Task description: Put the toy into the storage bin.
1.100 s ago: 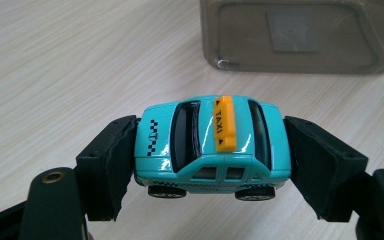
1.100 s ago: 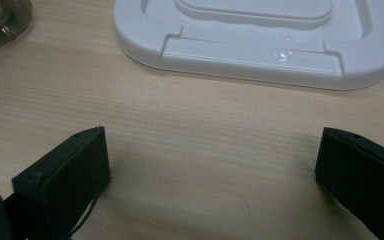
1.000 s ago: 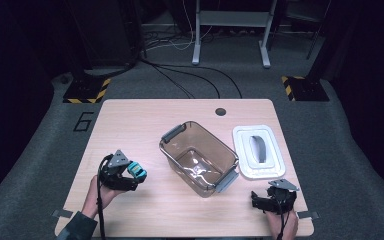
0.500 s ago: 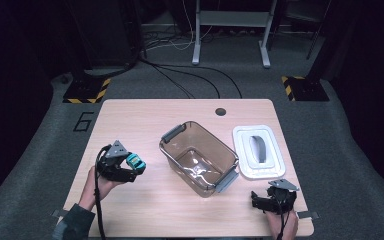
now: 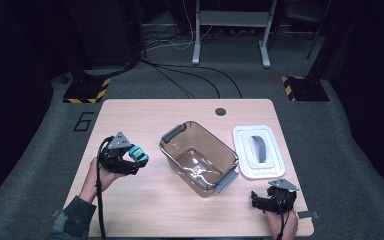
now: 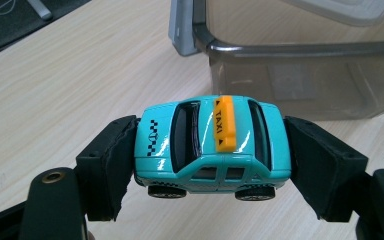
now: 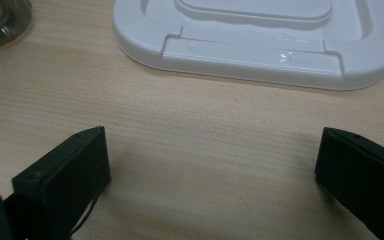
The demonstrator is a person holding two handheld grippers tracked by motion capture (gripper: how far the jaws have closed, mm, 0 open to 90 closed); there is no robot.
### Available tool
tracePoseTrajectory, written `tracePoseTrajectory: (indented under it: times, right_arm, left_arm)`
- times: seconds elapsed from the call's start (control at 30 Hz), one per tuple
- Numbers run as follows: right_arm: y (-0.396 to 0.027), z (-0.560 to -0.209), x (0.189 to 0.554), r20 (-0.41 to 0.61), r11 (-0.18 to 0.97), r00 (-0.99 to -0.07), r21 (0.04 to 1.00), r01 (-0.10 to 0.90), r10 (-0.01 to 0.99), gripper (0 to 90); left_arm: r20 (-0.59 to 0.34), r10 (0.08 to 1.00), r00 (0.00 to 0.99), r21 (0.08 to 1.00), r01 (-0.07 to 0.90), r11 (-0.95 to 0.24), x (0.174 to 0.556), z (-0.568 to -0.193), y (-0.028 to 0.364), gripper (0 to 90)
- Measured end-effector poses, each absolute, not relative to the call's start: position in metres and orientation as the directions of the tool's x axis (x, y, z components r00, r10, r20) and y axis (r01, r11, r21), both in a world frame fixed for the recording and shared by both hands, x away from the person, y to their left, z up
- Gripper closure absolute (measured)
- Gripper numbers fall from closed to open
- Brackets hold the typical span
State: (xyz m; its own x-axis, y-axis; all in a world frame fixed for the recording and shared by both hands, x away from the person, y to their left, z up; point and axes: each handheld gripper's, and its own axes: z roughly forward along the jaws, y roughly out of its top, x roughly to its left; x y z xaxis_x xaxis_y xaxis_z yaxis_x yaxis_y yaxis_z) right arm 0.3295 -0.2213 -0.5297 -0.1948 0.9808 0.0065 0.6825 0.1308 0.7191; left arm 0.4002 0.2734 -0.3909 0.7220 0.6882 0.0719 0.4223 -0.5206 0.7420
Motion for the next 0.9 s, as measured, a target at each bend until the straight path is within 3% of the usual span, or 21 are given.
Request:
tracePoseTrajectory:
  times: [0.9]
  right_arm:
    - [-0.221, -0.53, 0.33, 0.006, 0.131, -0.195, 0.719, 0.682, 0.981, 0.4]
  left_arm:
    - [0.106, 0.64, 0.761, 0.748, 0.364, -0.556, 0.435, -0.34, 0.245, 24.5]
